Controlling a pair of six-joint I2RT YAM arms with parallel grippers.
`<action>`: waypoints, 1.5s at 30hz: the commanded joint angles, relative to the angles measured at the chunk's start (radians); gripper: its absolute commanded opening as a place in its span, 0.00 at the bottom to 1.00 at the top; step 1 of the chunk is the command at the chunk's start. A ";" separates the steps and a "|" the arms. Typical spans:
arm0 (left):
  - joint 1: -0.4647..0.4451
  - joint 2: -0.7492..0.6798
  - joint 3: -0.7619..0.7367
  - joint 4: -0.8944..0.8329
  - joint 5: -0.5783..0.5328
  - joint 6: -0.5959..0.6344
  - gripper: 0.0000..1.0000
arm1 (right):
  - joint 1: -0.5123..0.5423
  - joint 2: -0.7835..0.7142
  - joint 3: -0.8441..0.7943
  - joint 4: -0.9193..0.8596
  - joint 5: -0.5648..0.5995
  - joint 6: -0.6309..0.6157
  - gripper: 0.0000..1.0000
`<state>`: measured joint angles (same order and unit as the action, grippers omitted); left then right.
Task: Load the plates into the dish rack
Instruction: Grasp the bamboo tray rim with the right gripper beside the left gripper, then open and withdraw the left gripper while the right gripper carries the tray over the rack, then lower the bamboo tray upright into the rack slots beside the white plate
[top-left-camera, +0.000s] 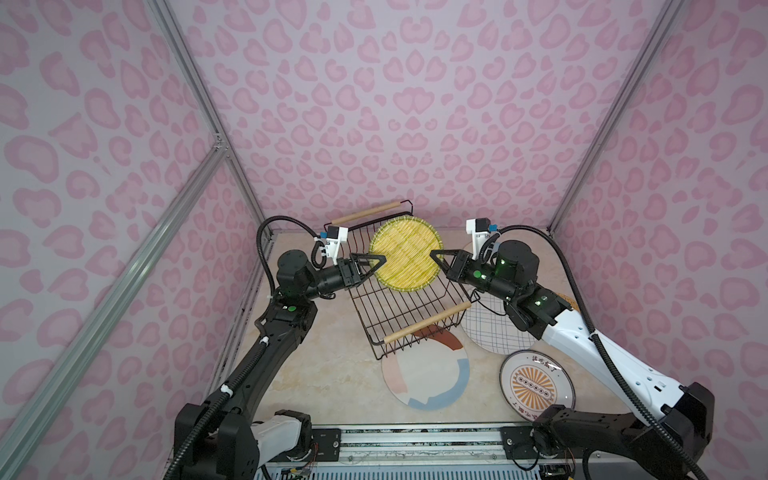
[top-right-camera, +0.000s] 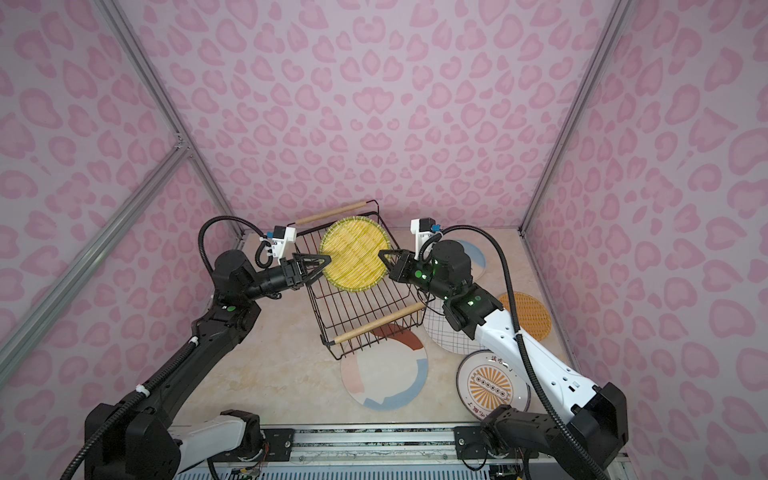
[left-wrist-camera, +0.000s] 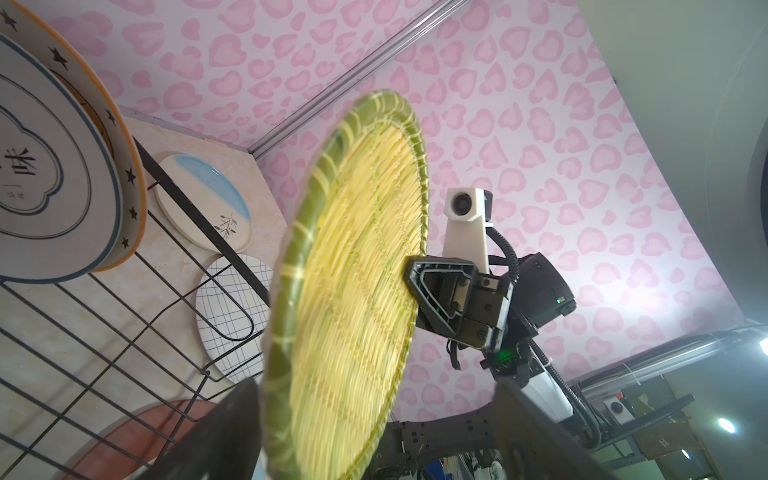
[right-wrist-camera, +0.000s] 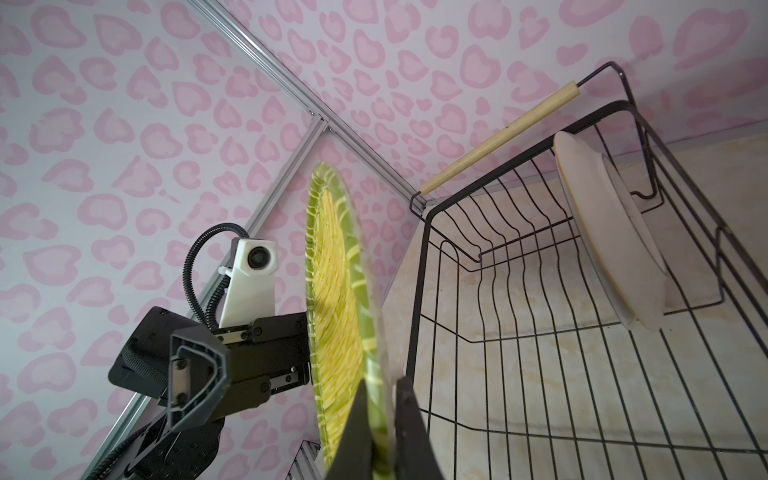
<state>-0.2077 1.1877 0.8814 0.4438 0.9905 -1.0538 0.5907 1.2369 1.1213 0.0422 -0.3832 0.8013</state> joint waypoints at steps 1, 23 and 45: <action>0.002 -0.021 -0.005 0.045 0.009 0.023 0.98 | 0.000 -0.014 0.001 0.005 0.010 -0.017 0.00; 0.005 -0.531 -0.032 -0.553 -0.380 0.548 0.98 | 0.002 -0.069 0.170 -0.278 0.120 -0.213 0.00; 0.030 -0.639 -0.154 -0.709 -0.697 0.660 0.97 | 0.173 0.484 0.669 -0.482 0.622 -0.561 0.00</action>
<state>-0.1837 0.5396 0.7261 -0.2764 0.2497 -0.3931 0.7593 1.6783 1.7485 -0.4561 0.1356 0.3122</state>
